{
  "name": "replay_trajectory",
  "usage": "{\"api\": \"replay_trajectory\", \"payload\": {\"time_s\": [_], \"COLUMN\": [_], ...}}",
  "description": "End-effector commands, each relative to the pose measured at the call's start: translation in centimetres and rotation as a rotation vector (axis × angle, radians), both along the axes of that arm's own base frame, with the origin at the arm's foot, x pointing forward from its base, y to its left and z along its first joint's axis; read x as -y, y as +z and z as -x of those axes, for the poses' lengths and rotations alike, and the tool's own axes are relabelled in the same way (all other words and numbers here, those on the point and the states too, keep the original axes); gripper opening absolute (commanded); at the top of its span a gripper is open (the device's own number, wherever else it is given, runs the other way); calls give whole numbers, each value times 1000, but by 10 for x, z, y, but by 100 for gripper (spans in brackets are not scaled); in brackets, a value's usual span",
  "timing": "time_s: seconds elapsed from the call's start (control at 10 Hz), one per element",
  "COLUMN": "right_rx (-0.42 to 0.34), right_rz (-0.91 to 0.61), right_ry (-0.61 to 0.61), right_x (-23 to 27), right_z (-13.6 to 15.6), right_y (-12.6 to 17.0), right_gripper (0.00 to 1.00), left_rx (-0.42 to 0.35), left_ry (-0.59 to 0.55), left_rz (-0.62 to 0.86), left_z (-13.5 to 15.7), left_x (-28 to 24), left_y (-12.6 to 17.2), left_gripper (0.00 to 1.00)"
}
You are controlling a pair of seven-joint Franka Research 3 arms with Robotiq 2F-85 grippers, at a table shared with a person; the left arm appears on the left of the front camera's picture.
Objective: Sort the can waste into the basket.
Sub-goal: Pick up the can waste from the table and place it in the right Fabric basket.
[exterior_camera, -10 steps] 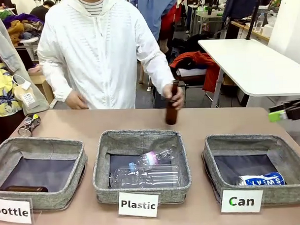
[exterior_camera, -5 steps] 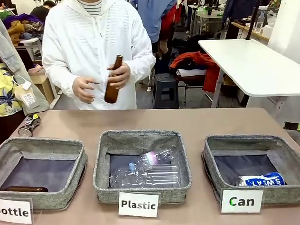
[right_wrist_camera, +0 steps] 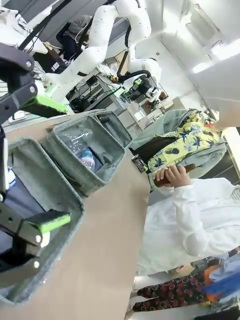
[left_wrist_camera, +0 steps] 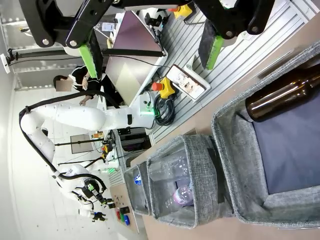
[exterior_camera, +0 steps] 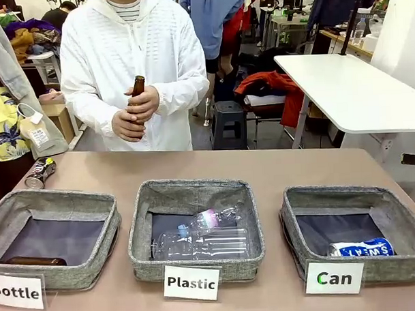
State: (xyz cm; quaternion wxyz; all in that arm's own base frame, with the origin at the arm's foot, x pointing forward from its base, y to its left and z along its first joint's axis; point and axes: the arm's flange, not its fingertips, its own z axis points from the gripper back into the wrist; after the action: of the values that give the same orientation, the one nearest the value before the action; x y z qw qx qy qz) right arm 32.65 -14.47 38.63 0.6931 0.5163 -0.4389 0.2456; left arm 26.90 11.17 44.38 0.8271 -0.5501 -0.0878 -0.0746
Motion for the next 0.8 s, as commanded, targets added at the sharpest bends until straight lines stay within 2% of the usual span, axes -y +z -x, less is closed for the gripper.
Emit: {"api": "replay_trajectory", "payload": {"time_s": [0.0, 0.4, 0.5, 0.6, 0.7], "right_rx": [-2, -2, -2, -2, -2], "right_rz": [-10, -10, -10, -10, -10], "right_ry": [-27, -27, -27, -27, -27], "right_x": [-5, -5, -5, -5, -5], "right_z": [-1, -1, -1, -1, -1], "right_y": [0, 0, 0, 0, 0], "right_gripper": [100, 100, 100, 100, 100], "left_rx": [-4, 0, 2, 7, 27], "left_ry": [-7, 0, -17, 60, 252], "left_rz": [1, 0, -77, -126, -154], "left_z": [3, 0, -4, -9, 1], "left_x": [-2, 0, 2, -20, -73], "left_y": [0, 0, 14, 36, 69], "left_gripper": [100, 100, 100, 100, 100]}}
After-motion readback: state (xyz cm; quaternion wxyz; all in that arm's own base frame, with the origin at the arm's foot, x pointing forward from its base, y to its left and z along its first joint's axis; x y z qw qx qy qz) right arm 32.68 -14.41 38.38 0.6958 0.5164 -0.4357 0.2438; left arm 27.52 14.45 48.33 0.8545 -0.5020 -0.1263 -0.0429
